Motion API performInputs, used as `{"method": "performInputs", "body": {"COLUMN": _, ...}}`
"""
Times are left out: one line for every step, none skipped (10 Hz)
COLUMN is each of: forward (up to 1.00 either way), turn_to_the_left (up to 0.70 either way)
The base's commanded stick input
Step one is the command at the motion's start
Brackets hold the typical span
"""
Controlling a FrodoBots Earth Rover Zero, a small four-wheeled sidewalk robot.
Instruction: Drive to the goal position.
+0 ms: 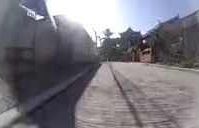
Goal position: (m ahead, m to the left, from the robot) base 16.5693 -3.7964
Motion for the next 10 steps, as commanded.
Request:
{"method": "performInputs", "body": {"forward": 0.85, "turn_to_the_left": -0.03}}
{"method": "performInputs", "body": {"forward": 0.85, "turn_to_the_left": -0.03}}
{"method": "performInputs", "body": {"forward": 0.85, "turn_to_the_left": -0.03}}
{"method": "performInputs", "body": {"forward": 0.85, "turn_to_the_left": -0.03}}
{"method": "performInputs", "body": {"forward": 0.85, "turn_to_the_left": -0.03}}
{"method": "performInputs", "body": {"forward": 0.85, "turn_to_the_left": -0.03}}
{"method": "performInputs", "body": {"forward": 0.85, "turn_to_the_left": -0.03}}
{"method": "performInputs", "body": {"forward": 0.85, "turn_to_the_left": -0.03}}
{"method": "performInputs", "body": {"forward": 0.85, "turn_to_the_left": -0.03}}
{"method": "performInputs", "body": {"forward": 0.85, "turn_to_the_left": -0.03}}
